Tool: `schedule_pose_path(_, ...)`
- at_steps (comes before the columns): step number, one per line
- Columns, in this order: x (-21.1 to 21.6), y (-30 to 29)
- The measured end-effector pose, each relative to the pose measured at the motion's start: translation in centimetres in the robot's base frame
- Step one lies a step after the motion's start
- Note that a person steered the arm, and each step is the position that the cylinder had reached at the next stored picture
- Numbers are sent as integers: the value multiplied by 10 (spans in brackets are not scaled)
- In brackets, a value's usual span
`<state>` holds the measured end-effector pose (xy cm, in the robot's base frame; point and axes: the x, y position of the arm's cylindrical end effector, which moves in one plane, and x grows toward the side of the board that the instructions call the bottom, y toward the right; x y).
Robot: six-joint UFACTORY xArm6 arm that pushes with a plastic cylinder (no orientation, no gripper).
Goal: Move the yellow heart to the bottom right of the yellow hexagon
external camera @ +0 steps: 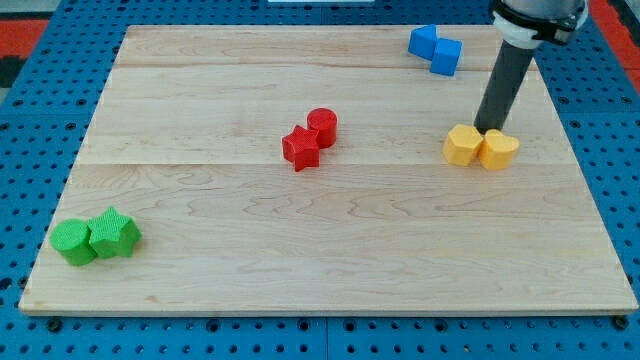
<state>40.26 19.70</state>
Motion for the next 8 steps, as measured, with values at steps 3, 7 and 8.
schedule_pose_path(3, 4, 31)
schedule_pose_path(7, 71, -27)
schedule_pose_path(8, 72, -74)
